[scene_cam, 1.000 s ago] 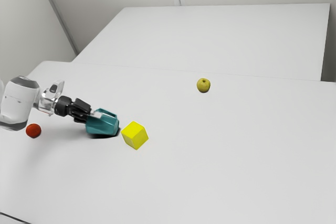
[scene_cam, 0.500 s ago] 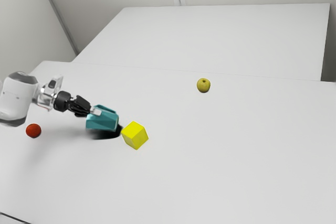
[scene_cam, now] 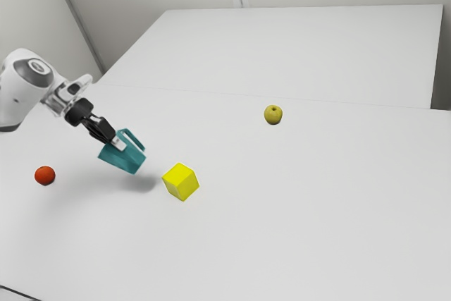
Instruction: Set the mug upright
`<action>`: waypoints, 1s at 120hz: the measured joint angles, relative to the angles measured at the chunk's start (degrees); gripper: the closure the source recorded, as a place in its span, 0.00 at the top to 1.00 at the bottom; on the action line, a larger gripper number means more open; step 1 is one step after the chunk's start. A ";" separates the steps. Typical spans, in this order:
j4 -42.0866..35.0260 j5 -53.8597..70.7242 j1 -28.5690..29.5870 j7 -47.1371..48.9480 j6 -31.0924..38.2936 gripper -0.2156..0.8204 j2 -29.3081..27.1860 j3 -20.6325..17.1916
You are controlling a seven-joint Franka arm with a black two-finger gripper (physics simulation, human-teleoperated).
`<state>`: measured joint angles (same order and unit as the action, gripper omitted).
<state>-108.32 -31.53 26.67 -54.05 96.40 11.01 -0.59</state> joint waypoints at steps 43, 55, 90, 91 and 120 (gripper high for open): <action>-0.55 19.16 -5.85 10.17 6.73 0.07 -3.18 -3.11; -0.69 22.77 -8.27 13.44 8.09 0.07 -3.63 -3.05; -5.15 31.33 -12.55 23.07 13.48 0.07 -6.49 -3.25; -5.42 31.49 -12.65 23.33 13.70 0.07 -6.65 -3.25; -11.89 35.88 -14.57 30.18 20.31 0.07 -10.05 -3.50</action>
<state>-120.21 4.35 12.10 -23.87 116.71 0.97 -4.09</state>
